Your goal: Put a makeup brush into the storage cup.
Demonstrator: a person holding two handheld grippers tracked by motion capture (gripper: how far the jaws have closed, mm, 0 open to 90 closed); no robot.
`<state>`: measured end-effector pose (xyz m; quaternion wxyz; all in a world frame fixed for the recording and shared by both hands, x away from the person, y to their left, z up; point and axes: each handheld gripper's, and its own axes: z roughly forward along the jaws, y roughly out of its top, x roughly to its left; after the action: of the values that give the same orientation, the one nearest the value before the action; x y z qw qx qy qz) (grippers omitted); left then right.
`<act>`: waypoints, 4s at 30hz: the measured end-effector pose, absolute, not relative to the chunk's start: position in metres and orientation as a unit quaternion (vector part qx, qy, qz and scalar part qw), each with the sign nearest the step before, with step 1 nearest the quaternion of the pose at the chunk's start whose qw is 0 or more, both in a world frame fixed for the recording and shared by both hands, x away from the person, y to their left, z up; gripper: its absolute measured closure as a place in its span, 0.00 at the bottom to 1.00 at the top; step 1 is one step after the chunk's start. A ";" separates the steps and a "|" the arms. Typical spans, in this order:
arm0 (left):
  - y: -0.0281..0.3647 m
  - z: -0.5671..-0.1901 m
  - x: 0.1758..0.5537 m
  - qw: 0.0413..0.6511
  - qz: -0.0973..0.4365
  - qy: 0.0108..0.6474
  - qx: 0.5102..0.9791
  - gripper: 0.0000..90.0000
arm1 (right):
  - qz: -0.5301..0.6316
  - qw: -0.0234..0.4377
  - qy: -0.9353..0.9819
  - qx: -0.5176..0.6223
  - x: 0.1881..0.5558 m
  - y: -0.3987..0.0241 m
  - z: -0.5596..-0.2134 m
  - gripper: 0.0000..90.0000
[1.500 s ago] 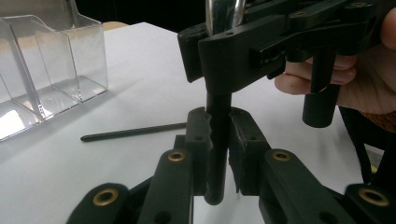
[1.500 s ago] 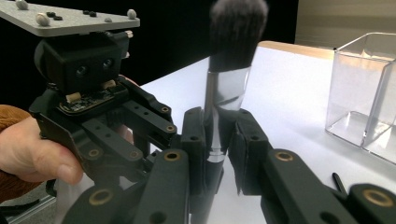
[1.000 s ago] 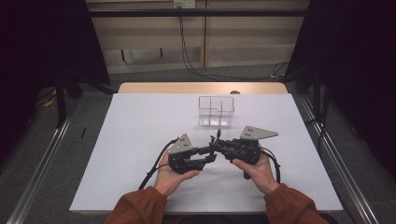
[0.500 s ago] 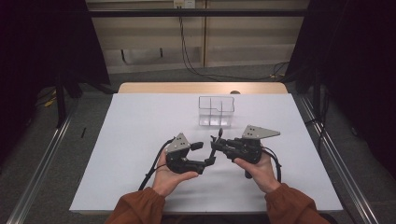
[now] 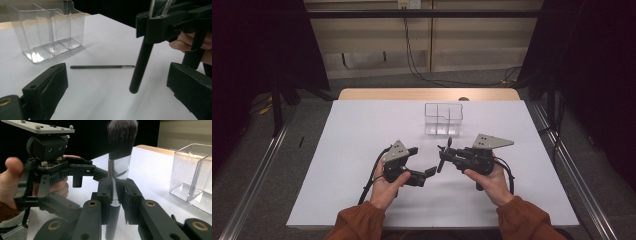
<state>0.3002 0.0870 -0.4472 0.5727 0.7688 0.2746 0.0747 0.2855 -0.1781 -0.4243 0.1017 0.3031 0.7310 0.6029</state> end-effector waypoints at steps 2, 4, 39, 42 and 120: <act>0.091 -0.446 0.300 0.574 0.081 0.277 0.766 0.04 | 0.603 0.103 0.731 0.302 0.286 -0.179 -0.424 0.87; 0.093 -0.445 0.299 0.570 0.101 0.289 0.763 0.03 | 0.604 0.103 0.730 0.304 0.286 -0.180 -0.424 0.87; 0.197 -0.435 0.283 0.581 0.171 0.337 0.721 0.02 | 0.601 0.124 0.723 0.318 0.293 -0.196 -0.421 0.87; 0.206 -0.435 0.280 0.580 0.177 0.340 0.719 0.02 | 0.602 0.126 0.722 0.317 0.295 -0.197 -0.420 0.87; 0.253 -0.443 0.250 0.552 0.222 0.352 0.722 0.04 | 0.552 0.251 0.695 0.385 0.420 -0.217 -0.378 0.87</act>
<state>0.2500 0.2534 -0.4433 0.5521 0.7223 0.3523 0.2220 0.4204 -0.2167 -0.3781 0.2513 0.3847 0.6954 0.5525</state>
